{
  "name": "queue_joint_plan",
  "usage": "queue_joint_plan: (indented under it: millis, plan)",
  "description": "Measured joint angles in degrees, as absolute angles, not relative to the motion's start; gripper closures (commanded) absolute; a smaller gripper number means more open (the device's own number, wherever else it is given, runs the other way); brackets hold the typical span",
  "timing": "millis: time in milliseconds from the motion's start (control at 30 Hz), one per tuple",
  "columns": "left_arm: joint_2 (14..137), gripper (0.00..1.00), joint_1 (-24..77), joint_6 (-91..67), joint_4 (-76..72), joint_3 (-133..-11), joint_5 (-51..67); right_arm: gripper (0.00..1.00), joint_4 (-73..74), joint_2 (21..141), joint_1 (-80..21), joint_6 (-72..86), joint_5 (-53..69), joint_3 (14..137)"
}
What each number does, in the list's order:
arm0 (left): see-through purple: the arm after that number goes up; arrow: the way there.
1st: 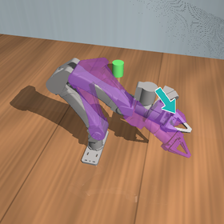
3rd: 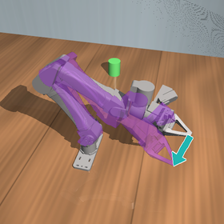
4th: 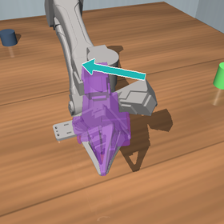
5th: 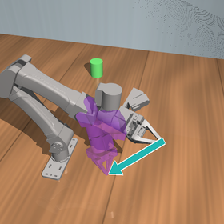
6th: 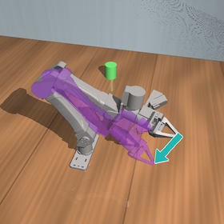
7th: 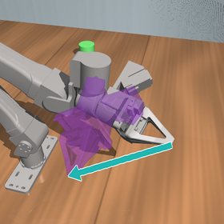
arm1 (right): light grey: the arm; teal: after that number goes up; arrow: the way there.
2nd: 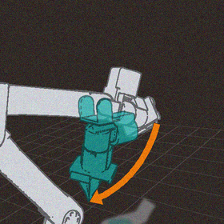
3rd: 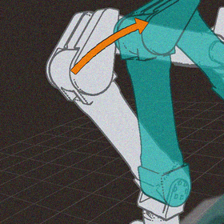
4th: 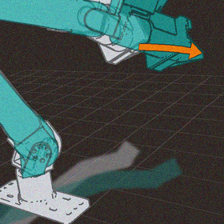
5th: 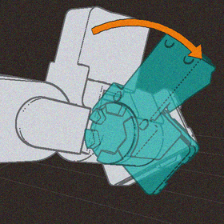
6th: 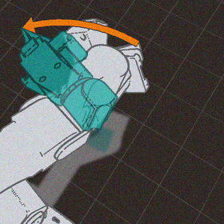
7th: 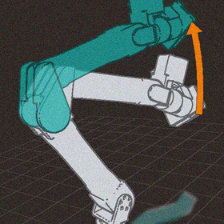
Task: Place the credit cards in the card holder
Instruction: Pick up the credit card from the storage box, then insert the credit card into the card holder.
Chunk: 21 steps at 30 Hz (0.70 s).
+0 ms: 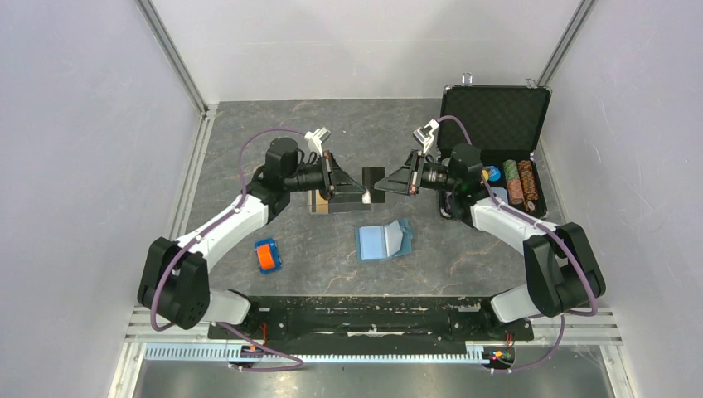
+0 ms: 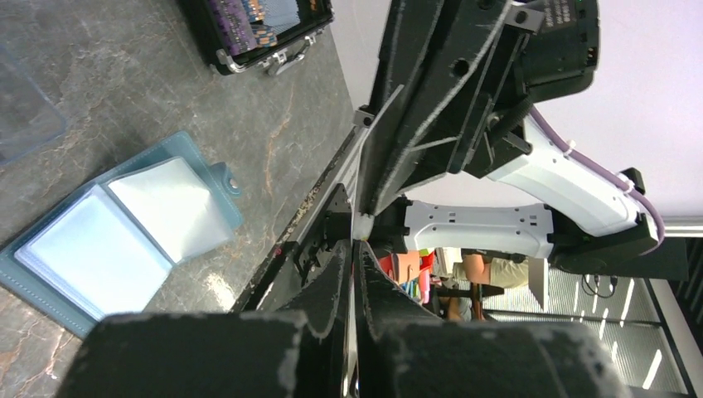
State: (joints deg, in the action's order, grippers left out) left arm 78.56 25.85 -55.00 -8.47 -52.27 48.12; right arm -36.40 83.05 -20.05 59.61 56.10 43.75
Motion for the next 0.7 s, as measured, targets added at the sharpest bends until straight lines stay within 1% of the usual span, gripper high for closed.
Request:
queue_joint_plan:
  millis: [100,133,167,233,400,533,700]
  plan:
    - [78.59,0.72,25.74,-55.07,-8.23,-51.59,47.27,1.00,-36.14,83.22,-20.14,59.61,56.10,43.79]
    - [78.56,0.67,25.74,-55.16,-8.05,-51.42,46.89,1.00,-35.09,83.22,-20.18,58.81,56.05,44.03]
    - [78.56,0.63,25.76,-55.24,-7.73,-51.33,46.50,1.00,-33.56,83.22,-20.32,57.65,55.86,44.38]
    - [78.50,0.59,25.76,-55.29,-6.26,-51.18,45.47,1.00,-28.93,83.22,-20.45,54.43,55.16,45.65]
    - [78.28,0.58,25.76,-54.19,2.63,-51.16,40.27,1.00,-15.64,83.22,-20.47,43.77,51.46,48.03]
    - [78.65,0.60,25.89,-51.90,11.60,-51.16,35.66,1.00,-5.15,83.55,-20.49,36.03,48.16,47.99]
    - [83.37,0.63,27.83,-49.06,18.87,-51.18,30.63,1.00,2.96,85.45,-21.23,29.02,44.53,46.78]
